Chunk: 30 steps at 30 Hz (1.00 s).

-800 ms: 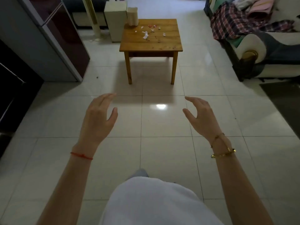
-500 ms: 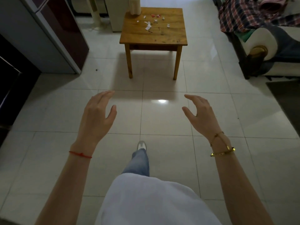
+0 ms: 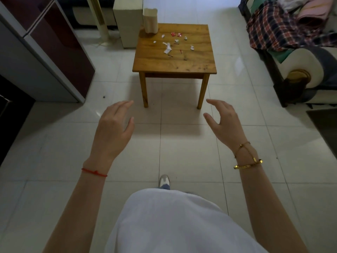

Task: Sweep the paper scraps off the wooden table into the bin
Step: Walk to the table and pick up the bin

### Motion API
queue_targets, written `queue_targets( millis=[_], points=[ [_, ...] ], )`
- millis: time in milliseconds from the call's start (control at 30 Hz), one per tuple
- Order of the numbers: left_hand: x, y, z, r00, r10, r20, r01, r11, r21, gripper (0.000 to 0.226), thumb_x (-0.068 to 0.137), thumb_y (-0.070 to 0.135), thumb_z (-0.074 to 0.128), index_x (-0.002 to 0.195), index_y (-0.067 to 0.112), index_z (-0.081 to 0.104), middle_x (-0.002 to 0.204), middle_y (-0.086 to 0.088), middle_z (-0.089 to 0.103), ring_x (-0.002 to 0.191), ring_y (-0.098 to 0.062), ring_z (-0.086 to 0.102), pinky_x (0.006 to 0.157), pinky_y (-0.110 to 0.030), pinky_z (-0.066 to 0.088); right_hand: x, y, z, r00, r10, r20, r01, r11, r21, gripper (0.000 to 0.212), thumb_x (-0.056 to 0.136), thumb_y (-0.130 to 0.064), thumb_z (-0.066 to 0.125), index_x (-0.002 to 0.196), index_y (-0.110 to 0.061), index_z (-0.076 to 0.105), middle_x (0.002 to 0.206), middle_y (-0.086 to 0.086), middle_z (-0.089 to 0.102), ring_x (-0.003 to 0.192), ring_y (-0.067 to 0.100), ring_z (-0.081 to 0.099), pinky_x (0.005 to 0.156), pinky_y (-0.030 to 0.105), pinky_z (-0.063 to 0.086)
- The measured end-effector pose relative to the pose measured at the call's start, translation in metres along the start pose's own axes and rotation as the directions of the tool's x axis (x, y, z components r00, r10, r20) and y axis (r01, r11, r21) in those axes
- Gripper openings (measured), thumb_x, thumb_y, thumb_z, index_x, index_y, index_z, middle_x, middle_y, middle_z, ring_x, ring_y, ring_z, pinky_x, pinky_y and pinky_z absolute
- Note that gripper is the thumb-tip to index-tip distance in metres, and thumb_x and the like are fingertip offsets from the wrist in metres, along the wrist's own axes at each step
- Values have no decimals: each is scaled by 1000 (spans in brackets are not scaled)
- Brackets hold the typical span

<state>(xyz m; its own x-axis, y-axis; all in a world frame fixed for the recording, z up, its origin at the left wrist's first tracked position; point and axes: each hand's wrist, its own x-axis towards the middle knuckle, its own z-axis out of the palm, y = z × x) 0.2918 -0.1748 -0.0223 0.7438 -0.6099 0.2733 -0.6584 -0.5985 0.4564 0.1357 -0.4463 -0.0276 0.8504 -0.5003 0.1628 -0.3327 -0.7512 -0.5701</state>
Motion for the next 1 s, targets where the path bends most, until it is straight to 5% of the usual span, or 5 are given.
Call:
queue_targets(
  millis=[133,333,1000],
  points=[
    [67,-18,7,1000,5,27,-5,1000,9,45,95,20,50,140,13,46,138,-6,53,130,-19,46,112,-35,37,65,2,10,1000,2,-9,-2,1000,3,42,92,-27,56,132,-18,49,130,1,56,122,17,46,101,23,31],
    [156,-41,29,999,-4,51,3,1000,18,45,95,20,50,139,14,46,138,-6,53,130,-19,46,111,-33,36,151,22,29,1000,22,-12,-22,1000,12,41,92,-27,57,131,-17,50,130,3,56,125,20,46,106,34,36],
    [519,-68,140,996,-83,45,83,997,4,46,95,25,50,140,17,46,138,-5,54,130,-20,47,108,-37,40,540,123,29,999,-34,24,34,999,9,39,92,-24,58,130,-17,51,127,2,57,121,16,47,103,27,36]
  ],
)
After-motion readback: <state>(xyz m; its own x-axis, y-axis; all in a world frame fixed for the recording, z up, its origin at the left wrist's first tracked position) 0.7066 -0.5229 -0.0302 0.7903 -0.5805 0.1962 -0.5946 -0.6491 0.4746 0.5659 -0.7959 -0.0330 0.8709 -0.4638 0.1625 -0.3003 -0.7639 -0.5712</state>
